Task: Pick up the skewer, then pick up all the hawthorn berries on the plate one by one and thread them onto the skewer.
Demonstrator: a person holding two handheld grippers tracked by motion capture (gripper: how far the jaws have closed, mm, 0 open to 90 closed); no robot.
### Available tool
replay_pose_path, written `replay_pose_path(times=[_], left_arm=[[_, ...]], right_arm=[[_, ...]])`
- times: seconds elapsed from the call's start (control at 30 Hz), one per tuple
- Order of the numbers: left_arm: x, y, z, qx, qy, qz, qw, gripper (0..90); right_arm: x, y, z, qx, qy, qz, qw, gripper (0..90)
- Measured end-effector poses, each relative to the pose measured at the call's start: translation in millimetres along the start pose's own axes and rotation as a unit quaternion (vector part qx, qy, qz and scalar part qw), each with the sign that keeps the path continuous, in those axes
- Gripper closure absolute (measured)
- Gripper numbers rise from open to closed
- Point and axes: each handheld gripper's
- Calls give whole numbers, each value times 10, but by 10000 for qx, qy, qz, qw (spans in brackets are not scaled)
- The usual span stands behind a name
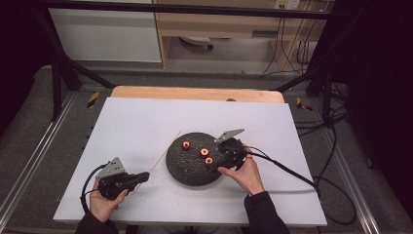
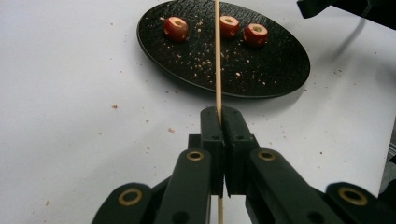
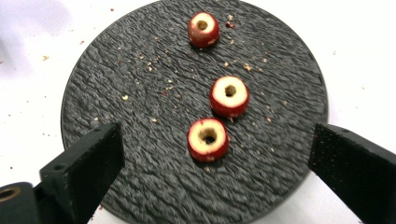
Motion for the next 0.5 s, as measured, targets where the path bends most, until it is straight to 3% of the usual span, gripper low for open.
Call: replay_pose_path(times=[0.17, 0.33, 0.5], left_arm=[[-10, -6, 2, 1, 6, 15, 10000, 882], [-15, -9, -1, -22, -4, 29, 10000, 882], [-21, -14, 1, -27, 8, 49, 10000, 882]], right_arm=[[-73, 102, -2, 82, 35, 271, 9996, 87], [-150, 164, -1, 261, 50, 626, 9977, 183], [-206, 180, -11, 347, 109, 813, 9960, 246]])
Point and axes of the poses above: each handheld gripper's, and its own axes: x roughly backward along the jaws, y roughly out of its top, z roughly to its left, and after that the axes turned 3 degrees about z, right-handed
